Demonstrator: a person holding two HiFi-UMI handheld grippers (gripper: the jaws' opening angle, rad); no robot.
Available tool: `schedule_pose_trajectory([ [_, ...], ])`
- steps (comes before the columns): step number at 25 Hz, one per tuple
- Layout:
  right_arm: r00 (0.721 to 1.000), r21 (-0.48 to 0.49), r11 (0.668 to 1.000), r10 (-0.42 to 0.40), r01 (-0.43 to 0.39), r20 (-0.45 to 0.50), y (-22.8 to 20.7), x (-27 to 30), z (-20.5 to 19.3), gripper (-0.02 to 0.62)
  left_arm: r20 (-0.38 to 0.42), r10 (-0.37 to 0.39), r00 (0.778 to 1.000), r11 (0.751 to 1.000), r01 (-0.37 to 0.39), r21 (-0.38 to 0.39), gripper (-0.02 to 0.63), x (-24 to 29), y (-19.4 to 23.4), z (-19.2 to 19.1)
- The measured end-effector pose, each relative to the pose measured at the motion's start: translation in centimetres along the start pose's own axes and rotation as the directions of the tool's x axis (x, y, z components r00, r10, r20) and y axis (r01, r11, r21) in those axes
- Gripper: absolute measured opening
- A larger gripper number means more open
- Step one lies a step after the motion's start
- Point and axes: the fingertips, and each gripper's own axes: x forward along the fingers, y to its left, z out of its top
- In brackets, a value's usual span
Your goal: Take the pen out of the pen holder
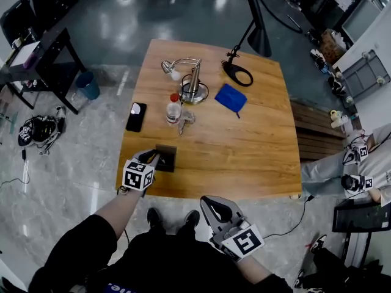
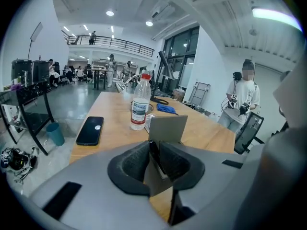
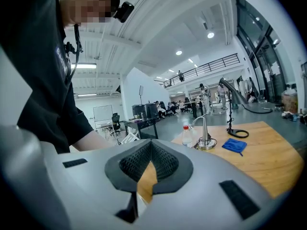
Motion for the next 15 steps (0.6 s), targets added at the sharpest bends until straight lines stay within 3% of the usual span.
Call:
schedule_pose_trajectory([
  [15,0.999,-0.013,1.0,0.028,-0.028,0.039,0.7,0.7,1.3,-0.002,0.092,-0.071,0.993,0.997,0.072,-0.008,0.054,-4.7,-3.4,3.8],
])
